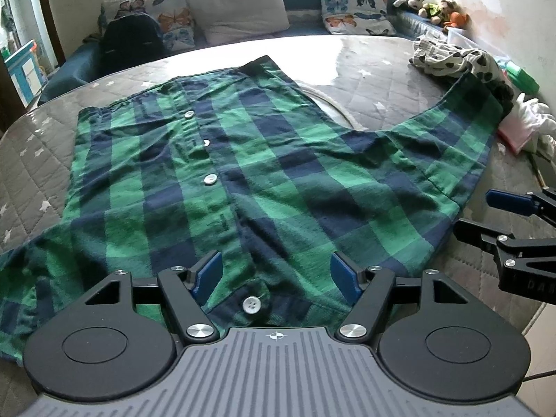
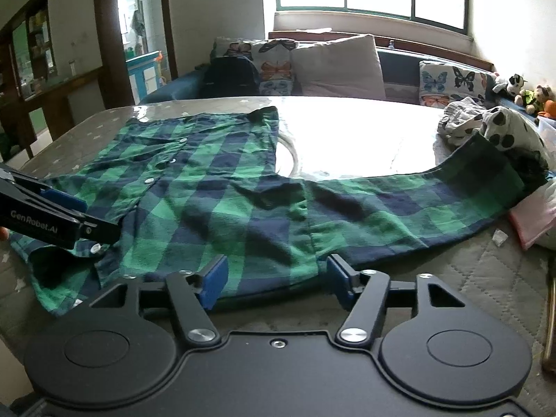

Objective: Fold clothes

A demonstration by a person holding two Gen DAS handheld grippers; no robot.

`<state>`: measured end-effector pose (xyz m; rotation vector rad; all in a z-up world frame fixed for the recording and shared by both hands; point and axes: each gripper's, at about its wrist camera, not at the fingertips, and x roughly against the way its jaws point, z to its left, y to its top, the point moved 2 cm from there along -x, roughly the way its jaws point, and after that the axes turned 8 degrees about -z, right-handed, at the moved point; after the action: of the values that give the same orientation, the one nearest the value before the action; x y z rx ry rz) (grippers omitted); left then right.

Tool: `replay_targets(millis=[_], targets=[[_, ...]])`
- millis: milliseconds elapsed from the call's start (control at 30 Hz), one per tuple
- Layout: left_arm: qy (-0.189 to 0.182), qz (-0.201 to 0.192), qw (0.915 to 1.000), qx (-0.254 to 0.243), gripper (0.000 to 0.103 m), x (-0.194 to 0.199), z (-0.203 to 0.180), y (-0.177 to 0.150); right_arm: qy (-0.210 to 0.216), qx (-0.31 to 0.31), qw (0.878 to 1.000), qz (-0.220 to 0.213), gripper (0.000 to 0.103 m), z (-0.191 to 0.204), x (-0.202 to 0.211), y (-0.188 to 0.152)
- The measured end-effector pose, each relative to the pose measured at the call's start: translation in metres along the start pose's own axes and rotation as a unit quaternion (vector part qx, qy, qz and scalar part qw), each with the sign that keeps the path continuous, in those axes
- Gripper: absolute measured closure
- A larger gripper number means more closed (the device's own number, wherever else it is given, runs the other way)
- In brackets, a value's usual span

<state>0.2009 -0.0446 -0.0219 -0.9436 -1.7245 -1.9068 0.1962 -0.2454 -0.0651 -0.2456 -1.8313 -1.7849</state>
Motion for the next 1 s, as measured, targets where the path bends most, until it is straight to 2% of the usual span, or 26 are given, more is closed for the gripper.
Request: replay_targets(millis=[100,333,467,1000], targets=[[0.0,0.002,1.0,0.002,0.033,-0.002,-0.003,0.002,-0.009,0.0,1.0,-0.003,0.022,-0.004,0.0,0.0],[0.001,0.01,0.9999,0.004,0.032,-0.009,-0.013,0.005,-0.029,-0.006,1.0,-0.008,0.013,-0.013,-0.001,0.001],[-0.001,0.013,0.9999,0.002,0.032,-0.014,-0.02,0.007,-0.041,-0.009,0.999,-0.011,0.003,-0.021,-0.002,0.001],[-0.024,0.029,0.9992,-0.009,0.032,-0.033,-0.065,0.02,-0.089,-0.025,0.996,-0.013,0.0,-0.057,0.003,0.0]])
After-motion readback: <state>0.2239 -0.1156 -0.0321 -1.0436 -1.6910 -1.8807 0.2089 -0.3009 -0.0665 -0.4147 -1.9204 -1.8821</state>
